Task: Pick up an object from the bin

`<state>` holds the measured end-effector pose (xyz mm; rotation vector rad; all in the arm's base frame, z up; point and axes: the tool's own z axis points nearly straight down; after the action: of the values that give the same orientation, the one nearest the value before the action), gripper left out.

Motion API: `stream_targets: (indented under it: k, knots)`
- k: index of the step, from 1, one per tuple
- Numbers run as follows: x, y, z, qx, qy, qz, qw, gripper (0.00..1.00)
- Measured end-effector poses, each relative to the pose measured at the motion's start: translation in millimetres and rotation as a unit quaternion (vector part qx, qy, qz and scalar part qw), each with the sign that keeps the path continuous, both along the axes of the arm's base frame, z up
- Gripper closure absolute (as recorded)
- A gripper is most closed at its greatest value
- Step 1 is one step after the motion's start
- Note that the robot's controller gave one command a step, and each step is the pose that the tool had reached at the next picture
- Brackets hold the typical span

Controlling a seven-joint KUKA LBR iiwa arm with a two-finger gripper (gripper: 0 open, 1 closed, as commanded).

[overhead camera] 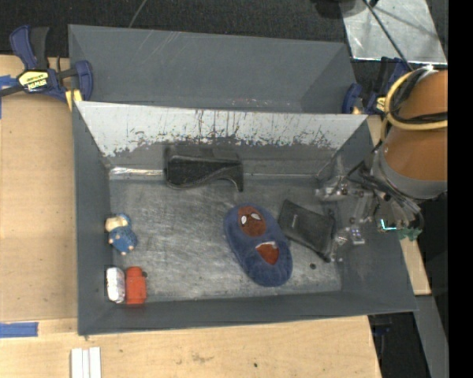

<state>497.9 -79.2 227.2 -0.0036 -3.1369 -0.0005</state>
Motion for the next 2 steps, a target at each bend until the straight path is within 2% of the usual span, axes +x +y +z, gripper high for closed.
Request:
stream_targets:
  k: [1, 2]
  knots:
    - [64.9, -11.1, -117.3, 0.000, -0.0024, 0.159, 0.9873, 0.00]
    - [65.3, -45.7, -154.0, 0.001, -0.0046, 0.036, 0.9994, 0.00]
